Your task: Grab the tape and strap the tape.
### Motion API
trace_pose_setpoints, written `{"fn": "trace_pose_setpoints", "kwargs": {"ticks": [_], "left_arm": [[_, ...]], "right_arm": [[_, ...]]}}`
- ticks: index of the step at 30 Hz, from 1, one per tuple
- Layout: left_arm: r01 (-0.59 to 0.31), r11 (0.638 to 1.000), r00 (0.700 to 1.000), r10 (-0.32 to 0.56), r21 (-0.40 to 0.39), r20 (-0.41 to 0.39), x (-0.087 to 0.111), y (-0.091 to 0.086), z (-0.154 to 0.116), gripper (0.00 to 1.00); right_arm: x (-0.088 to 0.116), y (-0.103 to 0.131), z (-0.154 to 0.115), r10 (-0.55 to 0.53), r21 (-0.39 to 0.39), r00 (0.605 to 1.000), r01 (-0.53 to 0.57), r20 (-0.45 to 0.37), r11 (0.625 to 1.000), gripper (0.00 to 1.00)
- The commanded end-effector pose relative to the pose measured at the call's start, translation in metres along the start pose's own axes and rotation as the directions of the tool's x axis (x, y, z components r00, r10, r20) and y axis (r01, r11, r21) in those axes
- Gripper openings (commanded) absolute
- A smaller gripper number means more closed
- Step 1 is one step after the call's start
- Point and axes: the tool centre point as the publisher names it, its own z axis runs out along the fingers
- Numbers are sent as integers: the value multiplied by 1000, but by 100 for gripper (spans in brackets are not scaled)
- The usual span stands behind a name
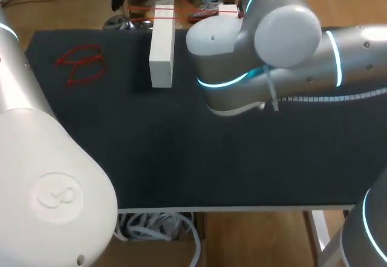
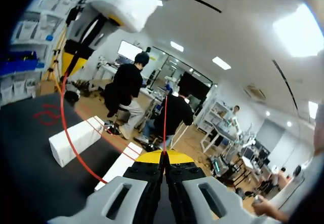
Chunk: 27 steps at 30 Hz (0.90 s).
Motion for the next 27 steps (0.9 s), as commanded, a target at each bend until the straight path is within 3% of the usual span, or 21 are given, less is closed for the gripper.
{"fn": "trace_pose_setpoints", "kwargs": {"ticks": [1,5,20,27], "left_arm": [[-1,1000,1000,1,-1,1,0,0,0,0],[-1,1000,1000,1,-1,1,0,0,0,0],[-1,1000,1000,1,-1,1,0,0,0,0],[-1,1000,1000,1,-1,1,0,0,0,0]], "right_arm": [[-3,3,-1,-106,-48,994,105,-17,993,0],[0,5,1,-196,-83,981,195,-5,977,0],[26,22,18,-277,-123,960,273,-24,954,0],[35,27,22,-412,-111,911,409,-1,906,0]]}}
